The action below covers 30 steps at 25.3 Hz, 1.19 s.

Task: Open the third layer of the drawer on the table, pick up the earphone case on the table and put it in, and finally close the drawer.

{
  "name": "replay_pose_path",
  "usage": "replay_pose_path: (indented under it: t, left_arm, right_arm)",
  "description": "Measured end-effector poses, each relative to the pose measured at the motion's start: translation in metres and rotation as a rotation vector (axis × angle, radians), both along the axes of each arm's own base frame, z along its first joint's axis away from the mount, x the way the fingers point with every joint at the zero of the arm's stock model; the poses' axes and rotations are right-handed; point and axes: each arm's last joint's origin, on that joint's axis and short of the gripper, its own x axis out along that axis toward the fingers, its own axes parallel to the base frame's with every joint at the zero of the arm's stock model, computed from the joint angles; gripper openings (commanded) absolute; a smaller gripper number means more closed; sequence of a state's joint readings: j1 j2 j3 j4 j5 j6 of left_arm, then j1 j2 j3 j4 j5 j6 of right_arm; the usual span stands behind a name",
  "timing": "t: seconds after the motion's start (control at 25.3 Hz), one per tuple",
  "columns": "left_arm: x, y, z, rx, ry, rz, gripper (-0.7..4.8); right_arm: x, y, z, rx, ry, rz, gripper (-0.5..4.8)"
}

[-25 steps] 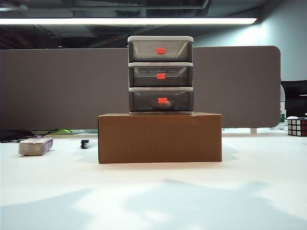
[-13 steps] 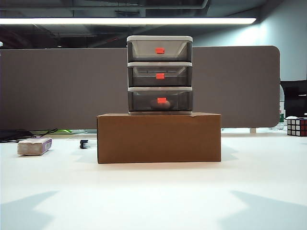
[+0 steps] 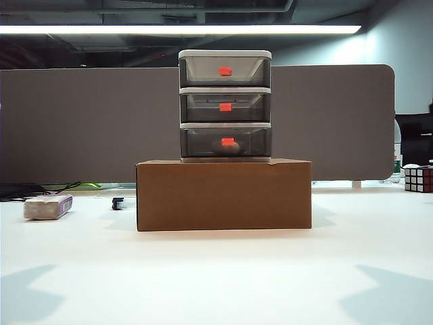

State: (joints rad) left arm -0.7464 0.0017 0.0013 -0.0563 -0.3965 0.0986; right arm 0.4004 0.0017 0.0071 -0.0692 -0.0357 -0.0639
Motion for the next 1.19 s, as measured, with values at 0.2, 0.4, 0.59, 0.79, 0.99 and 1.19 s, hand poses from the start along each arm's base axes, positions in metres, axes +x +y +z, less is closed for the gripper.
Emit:
replay_pose_path:
  t: [0.2, 0.4, 0.59, 0.79, 0.99, 1.19]
  left_arm:
    - [0.009, 0.014, 0.000, 0.000, 0.001, 0.091, -0.06]
    - [0.017, 0.033, 0.002, -0.043, -0.007, 0.166, -0.06]
    - [0.020, 0.054, 0.002, -0.145, 0.011, 0.294, -0.05]
    - [0.020, 0.058, 0.001, -0.238, 0.040, 0.300, -0.05]
    - [0.020, 0.058, 0.001, -0.250, 0.051, 0.292, -0.05]
    - [0.020, 0.058, 0.001, -0.250, 0.051, 0.292, -0.05]
  right_arm:
    - [0.004, -0.010, 0.000, -0.014, -0.005, -0.115, -0.06]
    - [0.007, -0.022, 0.000, -0.015, -0.005, -0.242, -0.06]
    - [0.007, -0.027, 0.001, -0.011, -0.009, -0.272, -0.06]
    - [0.007, -0.027, 0.001, -0.011, -0.009, -0.265, -0.05]
    - [0.007, -0.027, 0.000, -0.011, -0.008, -0.265, -0.05]
    - [0.007, -0.027, 0.000, -0.011, -0.007, -0.265, -0.05]
